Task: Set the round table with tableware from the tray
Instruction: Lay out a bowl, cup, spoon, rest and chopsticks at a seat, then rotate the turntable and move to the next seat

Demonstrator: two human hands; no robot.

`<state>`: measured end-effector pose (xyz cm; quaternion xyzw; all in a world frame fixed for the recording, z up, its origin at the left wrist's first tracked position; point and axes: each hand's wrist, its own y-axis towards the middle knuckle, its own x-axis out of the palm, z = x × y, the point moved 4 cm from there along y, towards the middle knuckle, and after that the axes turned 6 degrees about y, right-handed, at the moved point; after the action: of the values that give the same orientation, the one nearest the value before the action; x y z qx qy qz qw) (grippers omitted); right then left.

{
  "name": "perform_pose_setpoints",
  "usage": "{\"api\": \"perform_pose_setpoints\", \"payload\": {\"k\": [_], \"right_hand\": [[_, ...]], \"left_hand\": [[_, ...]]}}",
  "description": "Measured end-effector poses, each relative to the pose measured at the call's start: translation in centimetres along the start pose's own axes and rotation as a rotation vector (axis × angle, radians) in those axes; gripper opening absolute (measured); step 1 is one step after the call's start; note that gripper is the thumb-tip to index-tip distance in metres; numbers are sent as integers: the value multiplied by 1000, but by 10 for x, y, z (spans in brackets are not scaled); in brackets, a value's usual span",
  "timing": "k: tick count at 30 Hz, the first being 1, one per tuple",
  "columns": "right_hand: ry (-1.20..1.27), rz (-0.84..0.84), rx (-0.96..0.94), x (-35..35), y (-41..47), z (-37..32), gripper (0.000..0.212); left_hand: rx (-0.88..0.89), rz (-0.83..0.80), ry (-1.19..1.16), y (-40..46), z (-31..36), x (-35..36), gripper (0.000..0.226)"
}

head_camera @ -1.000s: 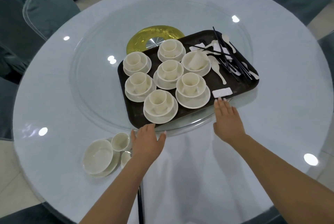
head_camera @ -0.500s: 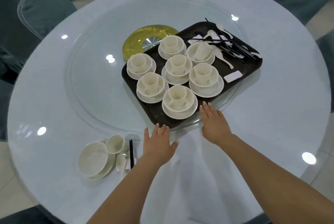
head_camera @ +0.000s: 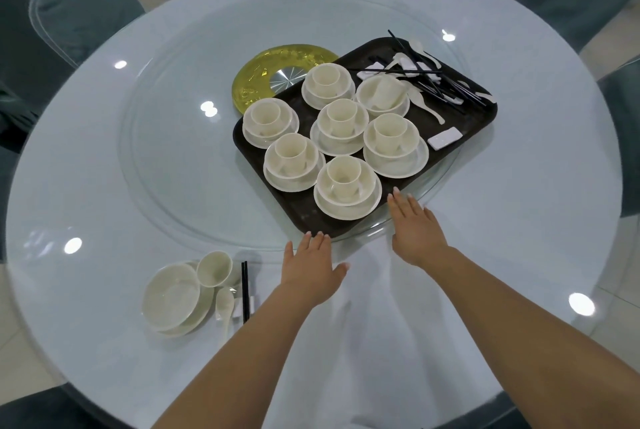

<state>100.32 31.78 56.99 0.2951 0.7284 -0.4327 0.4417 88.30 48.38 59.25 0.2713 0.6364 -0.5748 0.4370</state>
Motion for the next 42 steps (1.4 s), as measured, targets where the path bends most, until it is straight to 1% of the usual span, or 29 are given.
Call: {"api": "perform_pose_setpoints", "payload": {"k": [2,6,10,14,23,28,33,36,38,42], "right_hand": [[25,4,12,0,-8,1,73],[47,9,33,7,-38,11,68],[51,23,95,14,-77,20,66],[71,49,123,20,-121,11,66],[155,148,45,31,-228,-45,67],[156,208,15,19,-278,-49,67],[152,250,2,3,-311,-27,66],[162,258,-2,-3,-324,-5,65],[176,263,-13,-6,-335,15,64],[197,271,-41,-10,-359,63,63]], "left_hand": [[-2,34,-89,-5,-1,0,65],[0,185,-252,-23,-4,-2,52],[-4,209,-359,-48,-4,-2,49],[35,230,-438,-85,-1,1,49],[133,285,-456,-178,4,32,51],[177,304,-453,-209,24,36,52],[199,340,-447,-227,56,38,51],[196,376,-446,-234,81,36,43],[184,403,-466,-238,105,35,39],[154,436,-496,-243,161,33,42]]}}
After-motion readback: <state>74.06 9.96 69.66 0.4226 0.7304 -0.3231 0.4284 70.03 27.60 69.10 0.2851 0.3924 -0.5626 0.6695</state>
